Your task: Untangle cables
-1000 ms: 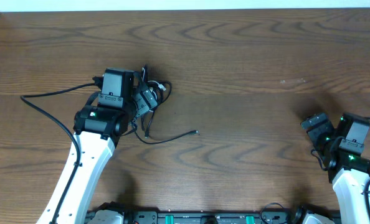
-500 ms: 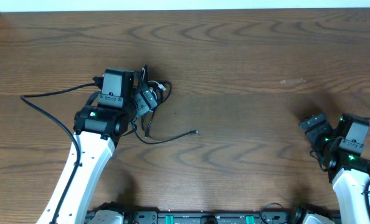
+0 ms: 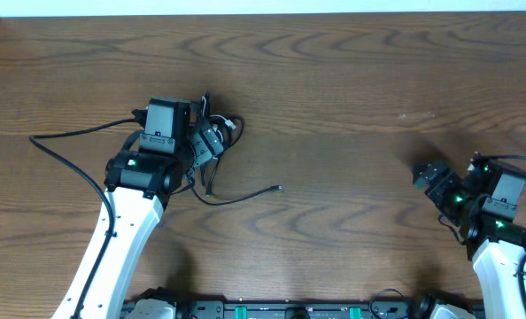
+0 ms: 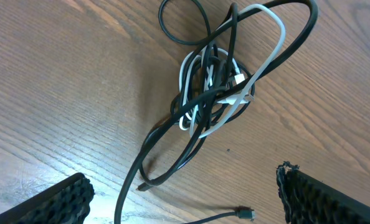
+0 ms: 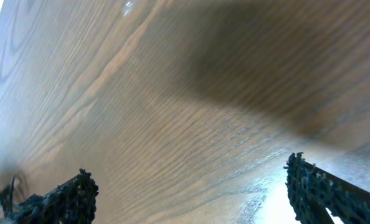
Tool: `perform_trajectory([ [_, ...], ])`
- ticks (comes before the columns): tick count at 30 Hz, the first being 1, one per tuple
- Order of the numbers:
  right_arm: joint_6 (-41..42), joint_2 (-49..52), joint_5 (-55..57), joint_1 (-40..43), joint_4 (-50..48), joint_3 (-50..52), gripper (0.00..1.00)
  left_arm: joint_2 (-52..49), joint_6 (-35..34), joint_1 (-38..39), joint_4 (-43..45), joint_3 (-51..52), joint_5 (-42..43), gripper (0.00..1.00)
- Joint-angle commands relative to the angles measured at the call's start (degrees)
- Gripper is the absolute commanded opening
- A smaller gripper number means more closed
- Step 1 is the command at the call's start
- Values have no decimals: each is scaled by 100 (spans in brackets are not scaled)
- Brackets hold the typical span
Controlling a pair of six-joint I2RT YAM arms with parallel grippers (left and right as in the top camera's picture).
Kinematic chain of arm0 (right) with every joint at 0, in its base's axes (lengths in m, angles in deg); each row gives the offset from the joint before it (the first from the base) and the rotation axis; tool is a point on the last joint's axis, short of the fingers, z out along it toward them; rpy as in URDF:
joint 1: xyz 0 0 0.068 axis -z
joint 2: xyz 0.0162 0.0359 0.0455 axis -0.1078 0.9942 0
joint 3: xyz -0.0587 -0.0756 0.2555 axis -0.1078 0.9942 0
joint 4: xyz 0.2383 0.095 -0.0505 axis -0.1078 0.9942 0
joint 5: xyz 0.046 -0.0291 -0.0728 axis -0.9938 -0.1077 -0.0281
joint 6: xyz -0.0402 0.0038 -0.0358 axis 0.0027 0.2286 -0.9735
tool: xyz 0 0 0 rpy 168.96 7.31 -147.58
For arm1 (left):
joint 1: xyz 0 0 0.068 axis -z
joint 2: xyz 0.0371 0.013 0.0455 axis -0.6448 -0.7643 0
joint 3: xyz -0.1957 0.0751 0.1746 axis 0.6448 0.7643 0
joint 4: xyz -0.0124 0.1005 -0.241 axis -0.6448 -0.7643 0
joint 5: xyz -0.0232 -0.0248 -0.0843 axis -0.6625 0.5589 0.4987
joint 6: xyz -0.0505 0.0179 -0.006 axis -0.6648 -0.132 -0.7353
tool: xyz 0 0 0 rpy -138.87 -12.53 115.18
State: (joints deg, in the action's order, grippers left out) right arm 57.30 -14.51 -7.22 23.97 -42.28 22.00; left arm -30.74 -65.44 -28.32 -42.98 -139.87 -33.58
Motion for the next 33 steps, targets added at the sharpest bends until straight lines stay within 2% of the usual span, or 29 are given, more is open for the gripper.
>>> perform_trajectory([
  [1,-505,17,-278,-127,46,-166,98,-48,116,9,-20,-59,9,97],
  [14,-1060,17,-227,-1049,1154,-1388,99,-48,111,9,-20,-59,11,98],
  [27,-1244,20,-227,-1764,1528,-1961,99,-48,114,9,-81,-59,13,98],
  [33,-1239,20,-229,-1825,1519,-1978,99,-52,111,9,-81,-59,118,98],
])
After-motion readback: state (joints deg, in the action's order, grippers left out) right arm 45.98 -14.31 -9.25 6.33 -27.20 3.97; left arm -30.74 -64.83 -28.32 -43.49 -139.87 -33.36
